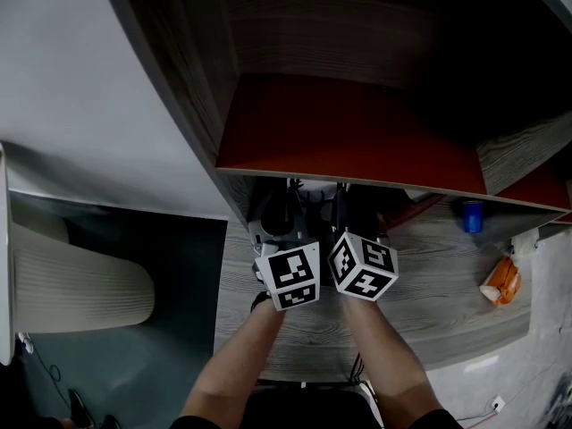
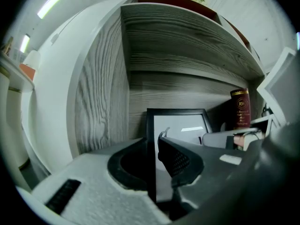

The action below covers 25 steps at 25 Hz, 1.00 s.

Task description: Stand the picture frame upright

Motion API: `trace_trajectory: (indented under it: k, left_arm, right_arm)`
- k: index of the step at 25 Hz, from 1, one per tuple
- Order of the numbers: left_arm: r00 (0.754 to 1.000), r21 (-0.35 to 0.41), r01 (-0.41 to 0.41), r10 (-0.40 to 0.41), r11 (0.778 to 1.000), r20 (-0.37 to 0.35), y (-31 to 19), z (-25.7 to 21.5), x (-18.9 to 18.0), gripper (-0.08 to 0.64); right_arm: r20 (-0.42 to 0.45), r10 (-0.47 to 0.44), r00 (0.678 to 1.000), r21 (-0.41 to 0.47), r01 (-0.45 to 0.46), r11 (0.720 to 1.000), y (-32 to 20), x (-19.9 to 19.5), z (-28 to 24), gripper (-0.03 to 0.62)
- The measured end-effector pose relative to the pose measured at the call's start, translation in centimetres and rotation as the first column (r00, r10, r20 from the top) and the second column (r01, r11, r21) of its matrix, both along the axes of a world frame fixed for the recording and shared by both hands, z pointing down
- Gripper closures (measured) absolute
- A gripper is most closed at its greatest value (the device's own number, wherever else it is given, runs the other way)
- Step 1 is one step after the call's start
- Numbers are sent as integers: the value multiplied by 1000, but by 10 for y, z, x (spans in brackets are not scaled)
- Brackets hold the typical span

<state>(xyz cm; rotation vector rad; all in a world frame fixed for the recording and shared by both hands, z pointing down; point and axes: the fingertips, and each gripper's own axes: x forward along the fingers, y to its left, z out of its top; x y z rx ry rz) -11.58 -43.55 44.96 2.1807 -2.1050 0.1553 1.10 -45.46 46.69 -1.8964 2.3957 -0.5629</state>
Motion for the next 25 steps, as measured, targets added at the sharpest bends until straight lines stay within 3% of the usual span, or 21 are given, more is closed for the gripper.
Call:
trace_trajectory:
  k: [14,25]
  left_arm:
    - [998,-62,-56,56,996,-13,29,13,4,503]
    - [991,-118,-127,122,985,-46,43,19,15,565]
  right_arm:
    - [-23,-11,1000,15,12,1000,11,0,-3,459]
    - [-52,-50,997,32,52,998,40,-1,-8,459]
